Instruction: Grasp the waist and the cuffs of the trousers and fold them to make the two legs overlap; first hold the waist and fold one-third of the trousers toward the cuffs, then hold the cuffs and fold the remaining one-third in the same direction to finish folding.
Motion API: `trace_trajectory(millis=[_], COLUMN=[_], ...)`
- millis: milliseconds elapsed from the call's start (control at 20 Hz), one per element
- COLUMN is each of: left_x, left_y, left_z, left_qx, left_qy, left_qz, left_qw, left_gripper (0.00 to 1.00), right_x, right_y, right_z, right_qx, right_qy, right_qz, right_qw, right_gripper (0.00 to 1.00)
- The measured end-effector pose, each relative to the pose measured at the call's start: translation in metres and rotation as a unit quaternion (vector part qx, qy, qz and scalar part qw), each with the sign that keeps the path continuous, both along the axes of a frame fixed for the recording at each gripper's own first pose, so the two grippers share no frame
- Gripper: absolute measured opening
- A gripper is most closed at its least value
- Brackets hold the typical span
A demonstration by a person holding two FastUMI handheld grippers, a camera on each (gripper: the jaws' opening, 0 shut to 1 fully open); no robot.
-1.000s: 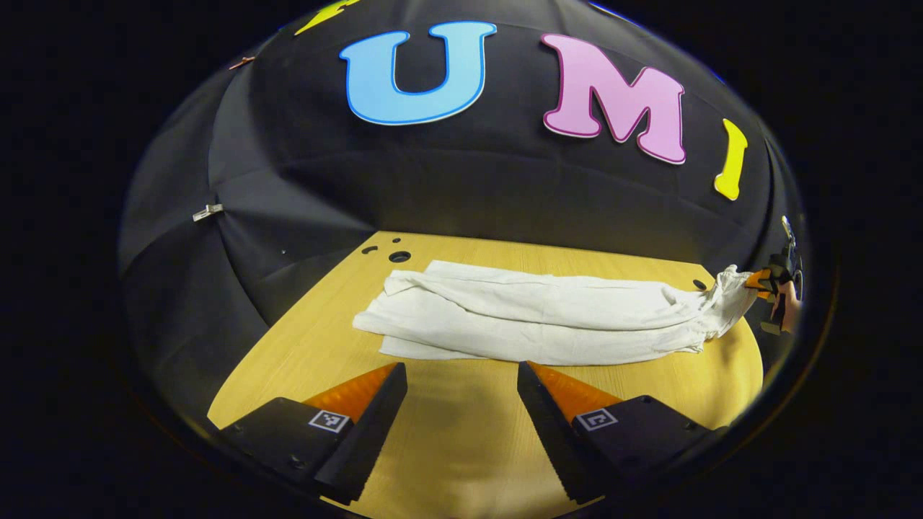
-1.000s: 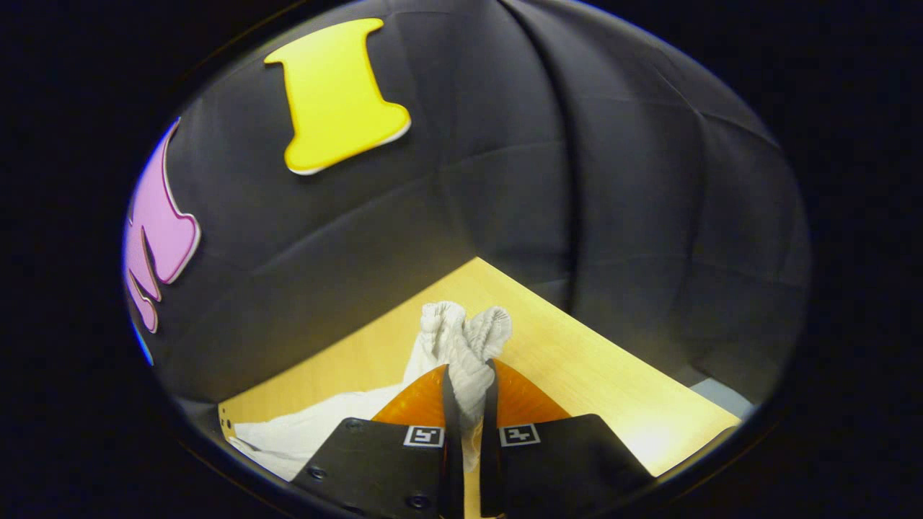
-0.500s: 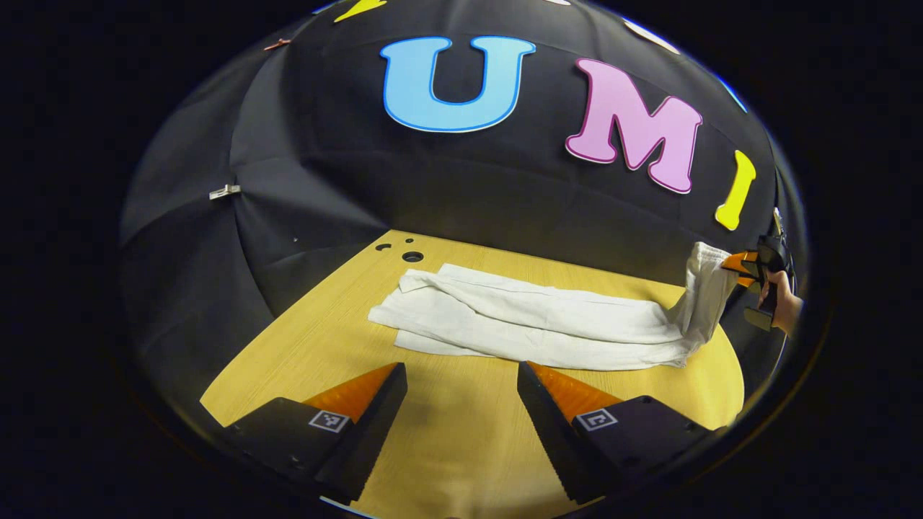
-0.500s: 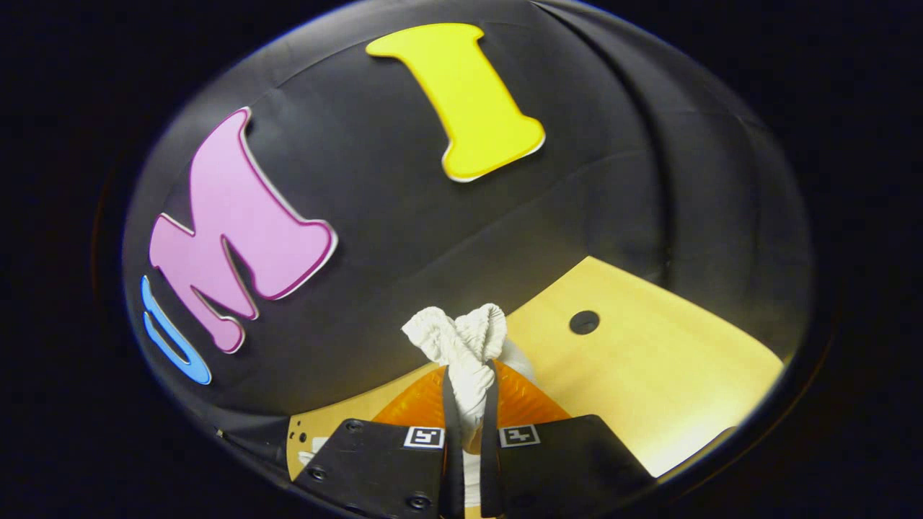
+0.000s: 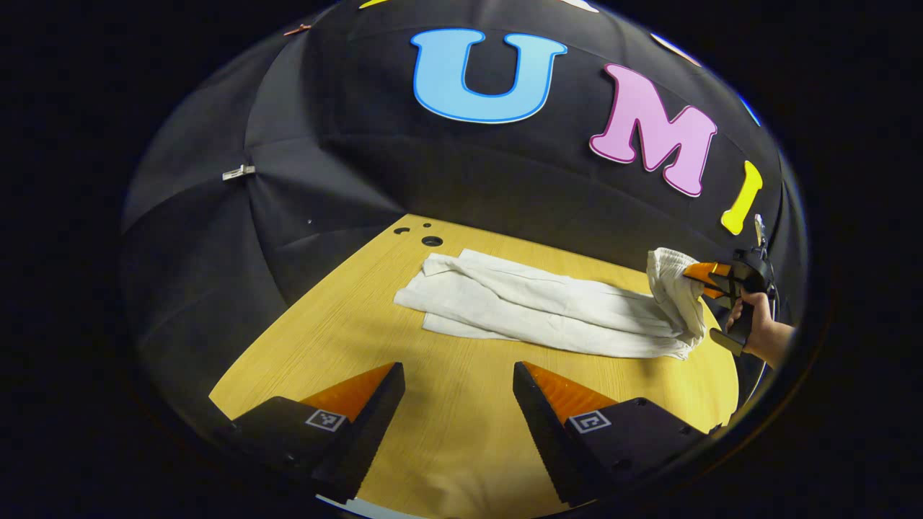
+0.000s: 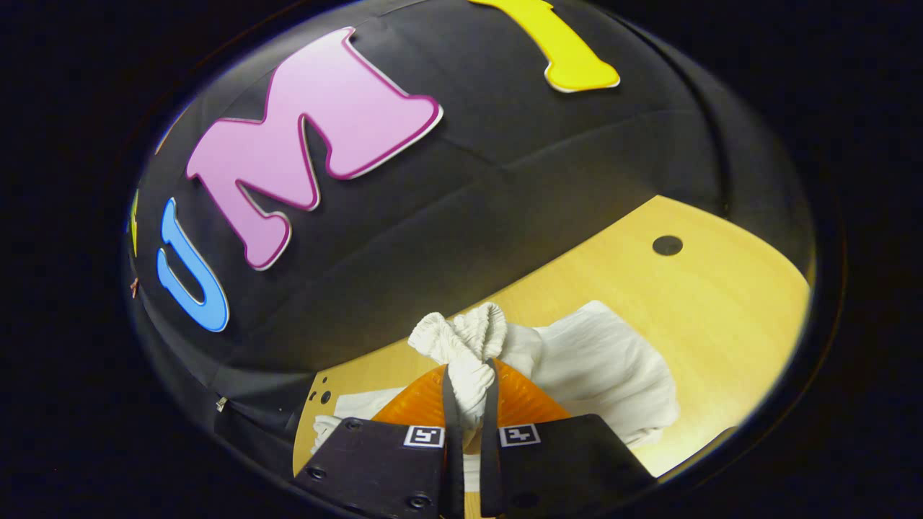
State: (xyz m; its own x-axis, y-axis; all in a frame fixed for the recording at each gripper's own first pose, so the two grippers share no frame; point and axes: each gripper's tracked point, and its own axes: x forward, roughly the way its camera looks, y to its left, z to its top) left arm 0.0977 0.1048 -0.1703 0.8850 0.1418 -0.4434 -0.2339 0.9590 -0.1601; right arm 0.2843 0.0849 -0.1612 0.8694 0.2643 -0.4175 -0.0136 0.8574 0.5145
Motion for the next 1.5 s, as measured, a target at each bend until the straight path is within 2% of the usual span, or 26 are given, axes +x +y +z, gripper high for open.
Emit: trace_trajectory(millis=[150,200,250,300,350,400,450,500,550,600,650,700,800,900,950,1000,1150,1200,1250,1300,1350,1500], left_x=[-0.008,-0.010,-0.010,-0.011,-0.011,-0.011,-0.009,-0.008,-0.005,0.000,0.006,0.012,0.030,0.052,0.062,0.074,0.115,0.127,0.140,0.150,0.161,0.185], left_y=[0.010,0.013,0.016,0.018,0.020,0.021,0.021,0.019,0.018,0.017,0.016,0.015,0.017,0.025,0.027,0.028,0.043,0.049,0.055,0.061,0.065,0.075], left_z=[-0.008,-0.010,-0.013,-0.014,-0.017,-0.018,-0.020,-0.021,-0.021,-0.020,-0.019,-0.019,-0.019,-0.019,-0.018,-0.017,-0.022,-0.027,-0.033,-0.037,-0.044,-0.067], left_qx=[-0.009,-0.014,-0.019,-0.023,-0.027,-0.031,-0.035,-0.036,-0.033,-0.028,-0.024,-0.022,-0.022,-0.028,-0.039,-0.052,-0.066,-0.065,-0.060,-0.053,-0.048,-0.033], left_qy=[0.006,0.008,0.009,0.009,0.009,0.011,0.012,0.012,0.011,0.008,0.006,0.004,0.002,-0.003,-0.007,-0.012,-0.021,-0.016,-0.012,-0.008,-0.003,0.024], left_qz=[0.013,0.018,0.024,0.028,0.032,0.034,0.035,0.031,0.027,0.023,0.019,0.015,0.018,0.034,0.040,0.042,0.056,0.064,0.071,0.078,0.082,0.105], left_qw=[1.000,1.000,1.000,0.999,0.999,0.999,0.999,0.999,0.999,0.999,1.000,1.000,1.000,0.999,0.998,0.998,0.996,0.996,0.996,0.996,0.996,0.994], left_gripper=[0.96,0.96,0.96,0.96,0.96,0.92,0.92,0.96,0.92,0.96,0.96,0.96,0.96,0.96,0.92,0.96,0.96,0.92,0.96,0.92,0.96,0.96], right_x=[-0.015,-0.020,-0.024,-0.027,-0.029,-0.032,-0.037,-0.043,-0.049,-0.055,-0.061,-0.068,-0.079,-0.088,-0.094,-0.100,-0.118,-0.125,-0.131,-0.138,-0.146,-0.172], right_y=[0.030,0.037,0.043,0.045,0.047,0.050,0.050,0.055,0.065,0.070,0.071,0.072,0.065,0.046,0.033,0.019,-0.031,-0.049,-0.066,-0.082,-0.097,-0.148], right_z=[-0.035,-0.047,-0.056,-0.061,-0.063,-0.064,-0.060,-0.057,-0.060,-0.063,-0.062,-0.060,-0.054,-0.044,-0.039,-0.036,-0.021,-0.015,-0.010,-0.005,-0.001,0.010], right_qx=[-0.001,-0.005,-0.005,-0.002,0.000,0.005,0.012,0.020,0.022,0.020,0.018,0.019,0.017,0.006,-0.004,-0.015,-0.051,-0.063,-0.069,-0.071,-0.072,-0.083], right_qy=[0.028,0.041,0.052,0.058,0.061,0.064,0.066,0.069,0.071,0.073,0.075,0.076,0.075,0.065,0.062,0.063,0.053,0.048,0.045,0.044,0.044,0.046], right_qz=[0.021,0.019,0.015,0.013,0.012,0.015,0.022,0.030,0.038,0.045,0.051,0.054,0.049,0.033,0.024,0.014,-0.015,-0.027,-0.040,-0.053,-0.066,-0.108], right_qw=[0.999,0.999,0.999,0.998,0.998,0.998,0.997,0.997,0.997,0.996,0.996,0.995,0.996,0.997,0.998,0.998,0.997,0.996,0.996,0.995,0.994,0.990], right_gripper=[0.13,0.18,0.11,0.18,0.33,0.24,0.44,0.37,0.57,0.62,0.55,0.82,0.94,0.98,0.98,0.99,0.99,0.98,0.98,0.99,0.98,0.99])
